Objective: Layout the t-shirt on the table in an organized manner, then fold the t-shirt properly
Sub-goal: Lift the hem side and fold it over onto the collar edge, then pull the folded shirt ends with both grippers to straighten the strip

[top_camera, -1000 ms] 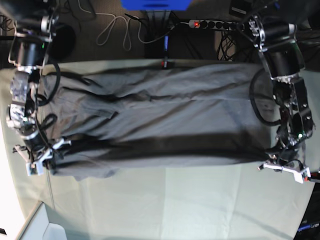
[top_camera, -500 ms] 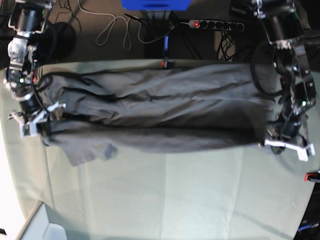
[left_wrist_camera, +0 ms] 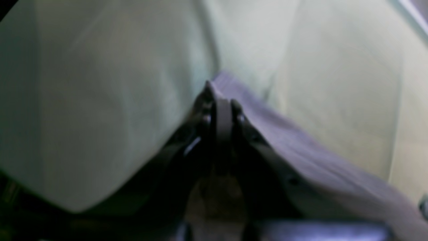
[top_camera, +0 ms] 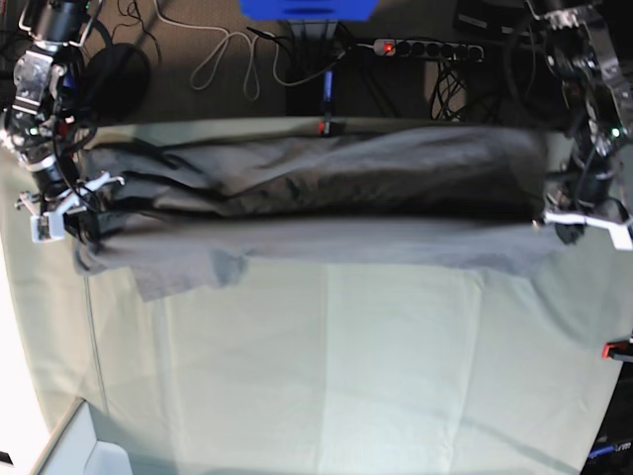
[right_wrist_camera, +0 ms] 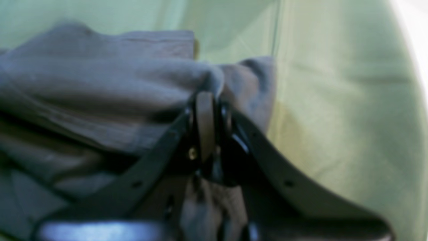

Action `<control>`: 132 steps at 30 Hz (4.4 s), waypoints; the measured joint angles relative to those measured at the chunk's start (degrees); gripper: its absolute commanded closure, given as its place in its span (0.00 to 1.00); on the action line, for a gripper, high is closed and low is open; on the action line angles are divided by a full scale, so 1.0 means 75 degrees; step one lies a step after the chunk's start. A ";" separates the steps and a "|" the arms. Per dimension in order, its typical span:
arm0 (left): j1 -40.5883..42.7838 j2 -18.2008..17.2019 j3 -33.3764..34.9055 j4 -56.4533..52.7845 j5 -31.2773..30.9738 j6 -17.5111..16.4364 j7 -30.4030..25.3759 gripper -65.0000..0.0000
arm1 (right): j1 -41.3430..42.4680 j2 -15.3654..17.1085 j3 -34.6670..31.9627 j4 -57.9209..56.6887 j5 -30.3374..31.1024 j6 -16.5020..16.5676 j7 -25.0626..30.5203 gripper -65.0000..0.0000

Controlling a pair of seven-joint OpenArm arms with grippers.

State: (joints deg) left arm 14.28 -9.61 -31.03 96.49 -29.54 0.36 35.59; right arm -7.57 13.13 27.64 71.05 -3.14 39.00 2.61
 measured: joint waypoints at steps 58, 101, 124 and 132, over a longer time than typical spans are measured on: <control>0.1072 0.0711 -0.0023 -0.0050 0.0020 -0.0015 -0.0029 0.51 | 0.0801 -0.0391 -0.0723 0.0592 -0.0102 0.0020 -0.1326 0.44; 0.1058 0.0667 0.0012 -0.0050 -0.0023 -0.0017 -0.0026 0.51 | 0.0038 -0.0705 -0.0428 0.1361 -0.0058 0.0032 -0.1641 1.00; 0.1064 0.0664 -0.0052 -0.0050 0.0009 -0.0015 -0.0032 0.38 | -0.1032 -0.1373 0.0886 0.1842 -0.0058 0.0029 -0.1530 0.99; 0.1093 0.0650 -0.0058 -0.0050 0.0055 -0.0015 -0.0029 0.28 | -0.1448 -0.1332 0.0478 0.1781 -0.0090 0.0029 -0.1562 0.53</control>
State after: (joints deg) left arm 22.48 -4.73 -31.46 96.12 -29.12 0.25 35.38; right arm -18.44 3.14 31.22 84.40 -3.81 39.22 -9.10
